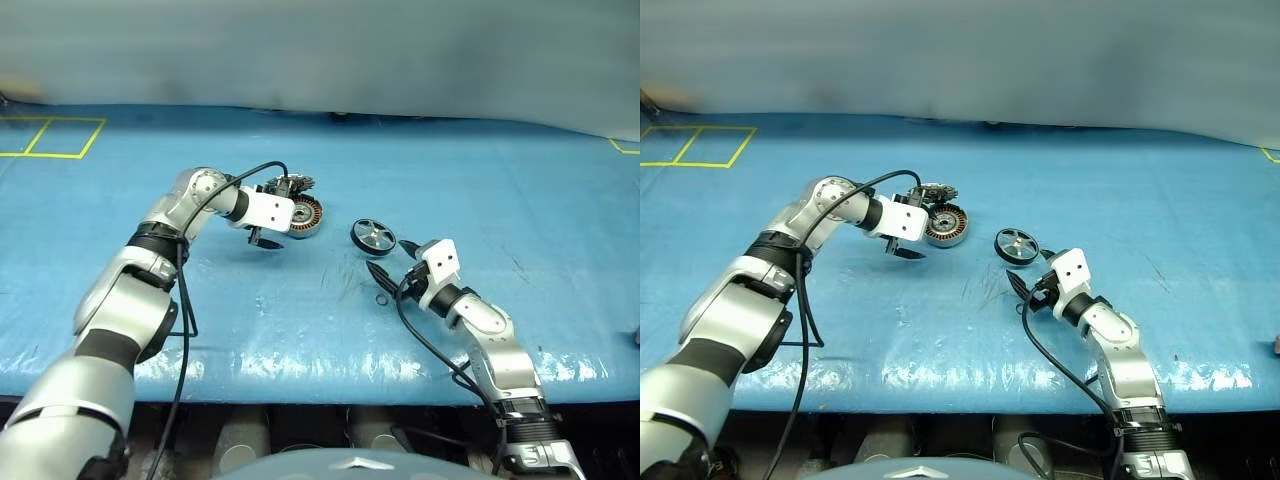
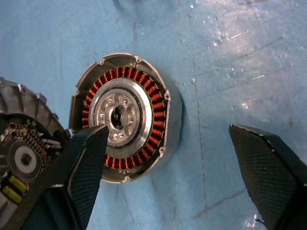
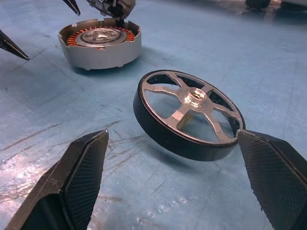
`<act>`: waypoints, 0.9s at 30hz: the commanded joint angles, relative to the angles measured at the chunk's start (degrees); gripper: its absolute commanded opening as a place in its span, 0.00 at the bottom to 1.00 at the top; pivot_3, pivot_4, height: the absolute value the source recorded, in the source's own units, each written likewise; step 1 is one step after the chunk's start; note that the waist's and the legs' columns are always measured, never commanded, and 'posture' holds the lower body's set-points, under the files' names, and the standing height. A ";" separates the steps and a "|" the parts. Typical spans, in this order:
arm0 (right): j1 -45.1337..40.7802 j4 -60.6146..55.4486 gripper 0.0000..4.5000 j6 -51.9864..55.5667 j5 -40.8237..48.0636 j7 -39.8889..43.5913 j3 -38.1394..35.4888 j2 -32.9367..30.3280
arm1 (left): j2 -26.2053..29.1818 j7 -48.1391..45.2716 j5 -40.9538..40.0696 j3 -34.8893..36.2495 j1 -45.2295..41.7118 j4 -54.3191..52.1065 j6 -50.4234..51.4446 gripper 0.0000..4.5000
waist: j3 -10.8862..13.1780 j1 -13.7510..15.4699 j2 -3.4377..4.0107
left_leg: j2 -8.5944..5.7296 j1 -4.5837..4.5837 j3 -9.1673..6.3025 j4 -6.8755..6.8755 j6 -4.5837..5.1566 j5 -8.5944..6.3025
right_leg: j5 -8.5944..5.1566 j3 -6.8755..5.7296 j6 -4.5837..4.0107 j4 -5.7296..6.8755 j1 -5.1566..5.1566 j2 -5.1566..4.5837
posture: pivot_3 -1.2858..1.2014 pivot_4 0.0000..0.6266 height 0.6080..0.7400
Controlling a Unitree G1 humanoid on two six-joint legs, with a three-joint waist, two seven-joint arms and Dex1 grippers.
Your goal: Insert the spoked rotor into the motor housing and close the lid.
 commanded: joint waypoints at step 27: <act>4.09 -4.38 1.00 -2.57 0.47 -2.95 -1.97 0.28 | -5.51 5.87 6.47 -0.94 -7.80 15.14 1.79 0.94 | 0.01 0.04 -0.02 | -0.05 -0.02 -0.03 0.01 0.00 0.00 | 0.00 0.00 0.02 0.01 0.01 -0.04 | 0.52 0.24 1.00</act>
